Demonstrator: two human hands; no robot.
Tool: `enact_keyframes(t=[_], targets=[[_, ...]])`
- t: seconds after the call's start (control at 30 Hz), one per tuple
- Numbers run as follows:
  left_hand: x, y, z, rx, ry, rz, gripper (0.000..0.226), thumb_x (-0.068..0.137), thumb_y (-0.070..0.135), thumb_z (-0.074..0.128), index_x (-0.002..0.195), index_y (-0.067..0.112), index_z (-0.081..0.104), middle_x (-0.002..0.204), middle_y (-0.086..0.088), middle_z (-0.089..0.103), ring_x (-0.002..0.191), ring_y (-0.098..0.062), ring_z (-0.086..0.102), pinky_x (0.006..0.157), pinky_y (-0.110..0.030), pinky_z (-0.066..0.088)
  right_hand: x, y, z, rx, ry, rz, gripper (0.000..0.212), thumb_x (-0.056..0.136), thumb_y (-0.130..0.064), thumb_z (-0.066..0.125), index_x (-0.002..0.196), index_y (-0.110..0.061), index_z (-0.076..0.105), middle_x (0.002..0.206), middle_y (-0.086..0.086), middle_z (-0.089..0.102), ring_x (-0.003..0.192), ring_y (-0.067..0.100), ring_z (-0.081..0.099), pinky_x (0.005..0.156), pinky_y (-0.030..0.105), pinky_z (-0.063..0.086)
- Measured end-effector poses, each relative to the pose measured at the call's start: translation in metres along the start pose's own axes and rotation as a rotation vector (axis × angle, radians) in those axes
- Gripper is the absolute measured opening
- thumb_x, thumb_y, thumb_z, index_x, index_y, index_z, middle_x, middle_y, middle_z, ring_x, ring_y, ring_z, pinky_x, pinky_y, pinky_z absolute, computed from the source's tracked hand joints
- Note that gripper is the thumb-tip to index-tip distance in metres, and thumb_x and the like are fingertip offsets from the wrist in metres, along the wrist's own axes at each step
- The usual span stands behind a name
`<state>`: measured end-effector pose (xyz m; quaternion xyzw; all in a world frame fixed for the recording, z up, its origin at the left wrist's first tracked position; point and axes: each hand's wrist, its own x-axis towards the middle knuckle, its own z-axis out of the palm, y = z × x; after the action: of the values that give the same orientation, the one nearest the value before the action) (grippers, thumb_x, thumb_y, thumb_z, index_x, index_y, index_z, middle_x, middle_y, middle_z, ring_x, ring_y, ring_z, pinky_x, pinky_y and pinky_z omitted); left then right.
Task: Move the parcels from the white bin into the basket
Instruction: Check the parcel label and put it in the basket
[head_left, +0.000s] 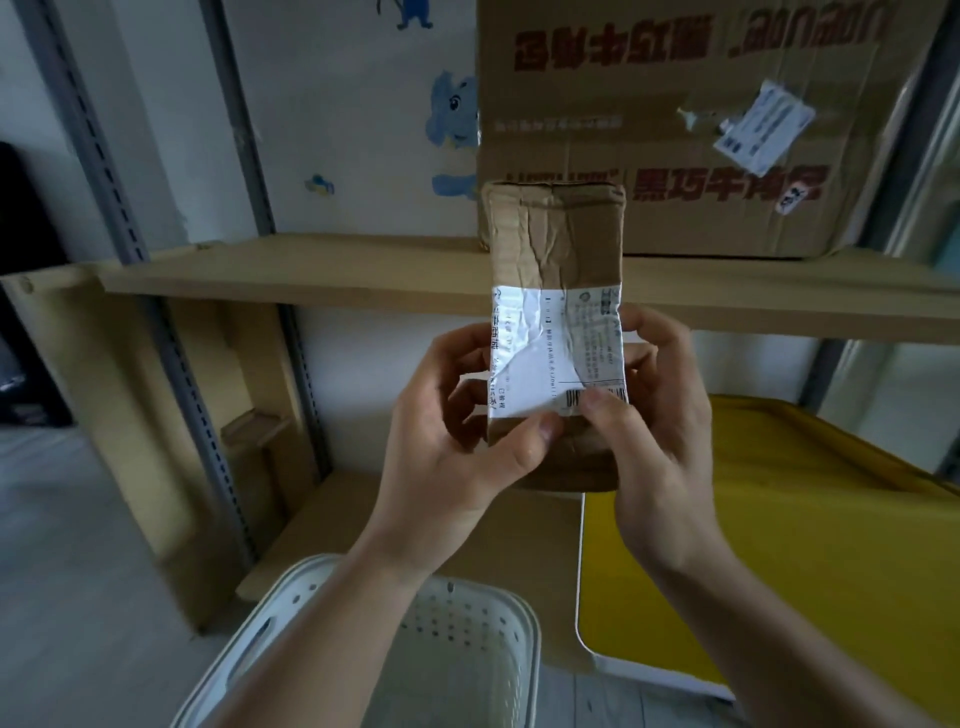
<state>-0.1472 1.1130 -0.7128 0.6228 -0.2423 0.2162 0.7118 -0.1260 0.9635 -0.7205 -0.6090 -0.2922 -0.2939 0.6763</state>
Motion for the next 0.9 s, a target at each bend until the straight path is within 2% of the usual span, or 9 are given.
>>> enact_keyframes(t=[0.13,0.23,0.3,0.4,0.53,0.6,0.67,0.77,0.9], targets=[[-0.021,0.001,0.007,-0.003,-0.017,-0.015,0.062,0.075,0.02,0.079,0.132,0.011,0.054,0.122,-0.01,0.068,0.114,-0.03,0.067,0.091,-0.041,0.06,-0.02,-0.006,-0.01,0.015,-0.012,0.021,0.042,0.084,-0.029,0.057,0.126,-0.025,0.052,0.099,0.018,0.059,0.088,0.036,0.06,0.063,0.034,0.055],[-0.036,-0.006,-0.003,0.017,-0.003,-0.032,0.063,0.075,0.021,0.079,0.132,0.011,0.053,0.122,-0.009,0.069,0.114,-0.029,0.067,0.09,-0.041,0.06,-0.035,0.001,-0.003,0.024,-0.069,0.057,0.042,0.087,-0.027,0.058,0.128,-0.024,0.051,0.1,0.011,0.063,0.088,0.03,0.065,0.066,0.031,0.057],[-0.043,-0.014,-0.012,0.035,0.009,-0.045,0.063,0.075,0.023,0.079,0.132,0.013,0.053,0.123,-0.009,0.068,0.114,-0.028,0.067,0.091,-0.044,0.06,-0.042,0.009,0.004,0.026,-0.087,0.075,0.041,0.087,-0.028,0.059,0.127,-0.027,0.052,0.1,0.005,0.064,0.088,0.024,0.065,0.067,0.031,0.056],[-0.052,-0.028,-0.024,0.048,0.007,-0.08,0.061,0.075,0.027,0.079,0.13,0.018,0.054,0.123,-0.004,0.07,0.115,-0.025,0.068,0.09,-0.041,0.061,-0.055,0.027,0.009,0.036,-0.1,0.127,0.041,0.085,-0.028,0.061,0.124,-0.034,0.052,0.098,-0.006,0.062,0.09,0.023,0.064,0.069,0.034,0.057],[-0.068,-0.063,-0.031,0.019,0.045,-0.176,0.051,0.076,0.023,0.081,0.123,0.019,0.058,0.119,-0.006,0.072,0.111,-0.025,0.07,0.089,-0.038,0.061,-0.072,0.054,0.009,0.021,-0.11,0.198,0.041,0.087,-0.022,0.065,0.125,-0.028,0.051,0.098,0.004,0.062,0.088,0.024,0.065,0.068,0.03,0.057],[-0.076,-0.081,-0.034,-0.03,0.09,-0.223,0.047,0.079,0.016,0.083,0.12,0.018,0.059,0.118,-0.009,0.072,0.11,-0.026,0.071,0.086,-0.036,0.061,-0.075,0.065,0.007,-0.018,-0.159,0.24,0.043,0.088,-0.017,0.065,0.127,-0.022,0.051,0.098,0.003,0.062,0.088,0.018,0.066,0.069,0.027,0.057],[-0.079,-0.09,-0.039,-0.022,0.108,-0.245,0.046,0.08,0.01,0.079,0.121,0.016,0.058,0.118,-0.009,0.072,0.11,-0.027,0.071,0.084,-0.033,0.06,-0.077,0.074,0.004,-0.037,-0.224,0.272,0.049,0.087,-0.015,0.067,0.132,-0.022,0.049,0.102,0.001,0.063,0.092,0.02,0.068,0.072,0.031,0.06],[-0.078,-0.09,-0.047,0.049,0.122,-0.243,0.048,0.079,0.01,0.077,0.123,0.016,0.058,0.118,-0.005,0.073,0.111,-0.024,0.071,0.082,-0.029,0.059,-0.08,0.081,0.002,-0.002,-0.282,0.32,0.06,0.085,-0.013,0.071,0.138,-0.023,0.045,0.11,-0.002,0.063,0.102,0.022,0.069,0.078,0.035,0.063],[-0.08,-0.091,-0.053,0.116,0.159,-0.238,0.048,0.078,0.013,0.082,0.122,0.018,0.061,0.117,-0.003,0.074,0.109,-0.022,0.072,0.086,-0.032,0.06,-0.084,0.087,0.006,0.017,-0.336,0.356,0.071,0.081,-0.012,0.076,0.144,-0.017,0.044,0.118,0.0,0.065,0.11,0.021,0.069,0.082,0.029,0.06]])
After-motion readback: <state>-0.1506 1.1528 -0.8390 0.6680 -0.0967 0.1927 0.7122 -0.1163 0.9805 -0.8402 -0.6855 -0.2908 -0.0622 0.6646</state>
